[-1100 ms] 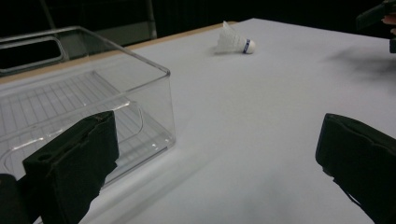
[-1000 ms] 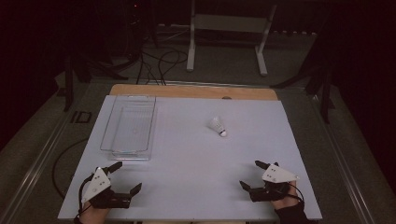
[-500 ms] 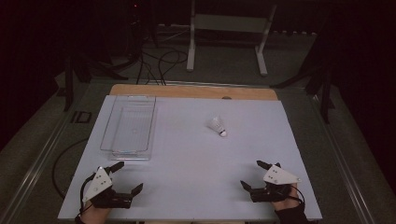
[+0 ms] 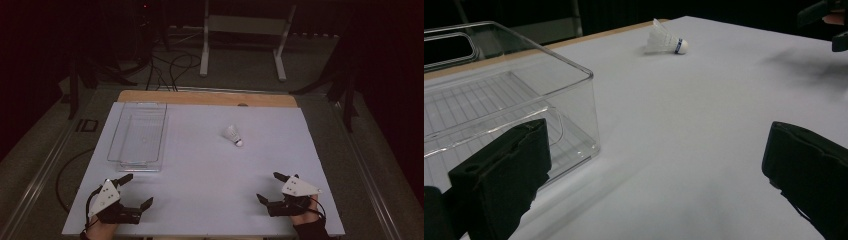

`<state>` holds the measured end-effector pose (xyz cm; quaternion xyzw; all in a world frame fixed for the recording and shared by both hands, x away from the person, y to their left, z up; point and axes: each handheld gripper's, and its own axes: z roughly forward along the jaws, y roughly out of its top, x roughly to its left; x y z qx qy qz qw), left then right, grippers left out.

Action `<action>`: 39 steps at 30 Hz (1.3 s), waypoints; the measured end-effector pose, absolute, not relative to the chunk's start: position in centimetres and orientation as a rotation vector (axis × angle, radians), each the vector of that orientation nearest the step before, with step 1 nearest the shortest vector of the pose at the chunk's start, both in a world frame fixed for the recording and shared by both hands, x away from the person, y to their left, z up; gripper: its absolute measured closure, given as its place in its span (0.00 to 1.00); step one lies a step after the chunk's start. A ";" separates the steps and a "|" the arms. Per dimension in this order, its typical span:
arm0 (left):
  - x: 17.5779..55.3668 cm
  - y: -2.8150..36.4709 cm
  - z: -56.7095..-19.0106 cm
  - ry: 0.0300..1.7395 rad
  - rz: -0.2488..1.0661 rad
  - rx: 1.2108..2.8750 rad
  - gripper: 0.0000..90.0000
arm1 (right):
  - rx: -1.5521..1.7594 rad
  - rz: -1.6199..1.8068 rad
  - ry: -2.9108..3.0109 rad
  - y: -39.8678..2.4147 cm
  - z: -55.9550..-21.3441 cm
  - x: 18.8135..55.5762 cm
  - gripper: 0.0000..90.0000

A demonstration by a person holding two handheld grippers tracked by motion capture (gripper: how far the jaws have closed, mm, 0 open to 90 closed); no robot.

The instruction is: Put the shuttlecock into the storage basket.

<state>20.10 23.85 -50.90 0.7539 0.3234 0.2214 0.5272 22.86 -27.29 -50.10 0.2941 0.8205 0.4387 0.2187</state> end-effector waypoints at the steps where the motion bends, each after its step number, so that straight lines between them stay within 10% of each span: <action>1: 20.1 23.9 -50.9 0.772 0.530 1.802 0.00 | 0.811 1.213 2.272 -27.2 -50.1 22.9 0.10; 39: 20.1 23.8 -50.8 0.778 0.530 1.795 0.00 | 0.850 1.199 2.150 -27.6 -41.7 25.1 0.10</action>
